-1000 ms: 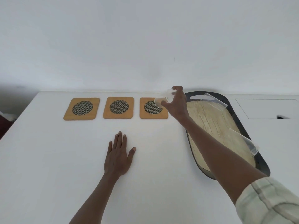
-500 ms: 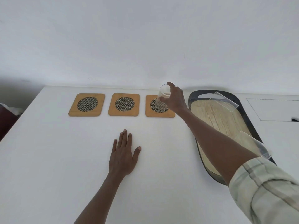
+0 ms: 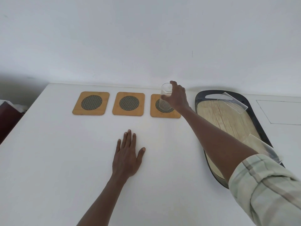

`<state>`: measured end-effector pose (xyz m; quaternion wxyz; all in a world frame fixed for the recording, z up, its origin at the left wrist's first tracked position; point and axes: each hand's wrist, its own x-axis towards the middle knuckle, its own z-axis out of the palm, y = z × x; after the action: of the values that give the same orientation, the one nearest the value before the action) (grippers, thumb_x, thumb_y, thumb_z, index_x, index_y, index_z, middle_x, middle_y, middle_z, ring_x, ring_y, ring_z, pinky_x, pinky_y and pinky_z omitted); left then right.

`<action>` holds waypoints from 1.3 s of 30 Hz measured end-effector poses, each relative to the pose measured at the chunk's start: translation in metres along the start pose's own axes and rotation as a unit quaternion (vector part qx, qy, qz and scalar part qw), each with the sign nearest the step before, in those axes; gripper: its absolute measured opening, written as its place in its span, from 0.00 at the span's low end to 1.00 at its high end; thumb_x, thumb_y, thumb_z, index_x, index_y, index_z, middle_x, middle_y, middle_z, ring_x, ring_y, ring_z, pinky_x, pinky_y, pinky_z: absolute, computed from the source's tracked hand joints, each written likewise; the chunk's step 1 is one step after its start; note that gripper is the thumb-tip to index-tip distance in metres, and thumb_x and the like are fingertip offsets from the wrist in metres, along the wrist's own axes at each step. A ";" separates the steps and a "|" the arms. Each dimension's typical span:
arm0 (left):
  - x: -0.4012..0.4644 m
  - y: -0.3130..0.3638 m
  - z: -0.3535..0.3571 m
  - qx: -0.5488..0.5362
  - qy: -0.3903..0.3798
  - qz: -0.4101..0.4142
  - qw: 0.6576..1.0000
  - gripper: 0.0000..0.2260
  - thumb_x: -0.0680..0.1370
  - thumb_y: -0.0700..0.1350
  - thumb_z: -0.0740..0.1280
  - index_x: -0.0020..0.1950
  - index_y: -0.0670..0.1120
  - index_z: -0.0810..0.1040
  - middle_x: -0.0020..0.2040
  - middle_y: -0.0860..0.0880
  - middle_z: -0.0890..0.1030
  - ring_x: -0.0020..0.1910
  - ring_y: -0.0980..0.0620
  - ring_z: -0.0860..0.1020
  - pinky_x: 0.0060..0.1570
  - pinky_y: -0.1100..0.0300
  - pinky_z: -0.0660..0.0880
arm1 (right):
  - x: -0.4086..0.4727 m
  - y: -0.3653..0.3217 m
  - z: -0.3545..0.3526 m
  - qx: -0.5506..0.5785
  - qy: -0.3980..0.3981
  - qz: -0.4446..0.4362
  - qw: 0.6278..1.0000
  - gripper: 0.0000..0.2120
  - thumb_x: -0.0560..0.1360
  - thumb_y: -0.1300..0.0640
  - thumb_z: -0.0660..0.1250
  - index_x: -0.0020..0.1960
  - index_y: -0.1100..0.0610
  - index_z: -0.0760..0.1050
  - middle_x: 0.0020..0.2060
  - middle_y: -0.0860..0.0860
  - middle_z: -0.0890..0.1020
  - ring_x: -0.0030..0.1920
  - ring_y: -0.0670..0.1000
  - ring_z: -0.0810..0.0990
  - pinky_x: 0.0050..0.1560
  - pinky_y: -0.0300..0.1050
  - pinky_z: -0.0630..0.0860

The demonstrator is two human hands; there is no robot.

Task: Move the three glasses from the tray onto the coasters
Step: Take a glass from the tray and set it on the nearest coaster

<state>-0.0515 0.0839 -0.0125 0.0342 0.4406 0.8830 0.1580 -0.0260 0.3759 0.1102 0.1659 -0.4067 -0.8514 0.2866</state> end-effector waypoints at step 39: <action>-0.004 0.031 -0.003 -0.069 -0.039 0.001 0.997 0.29 0.82 0.52 0.54 0.78 0.38 0.51 0.80 0.43 0.50 0.79 0.48 0.47 0.77 0.50 0.45 | -0.173 0.100 -0.067 0.004 0.165 0.038 0.986 0.19 0.78 0.53 0.65 0.66 0.59 0.72 0.59 0.58 0.77 0.63 0.58 0.72 0.61 0.52 0.71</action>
<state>-0.0261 0.0973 -0.0007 0.0987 0.4443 0.8674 0.2012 0.1749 0.3138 0.0916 0.2942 -0.4798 -0.7953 0.2252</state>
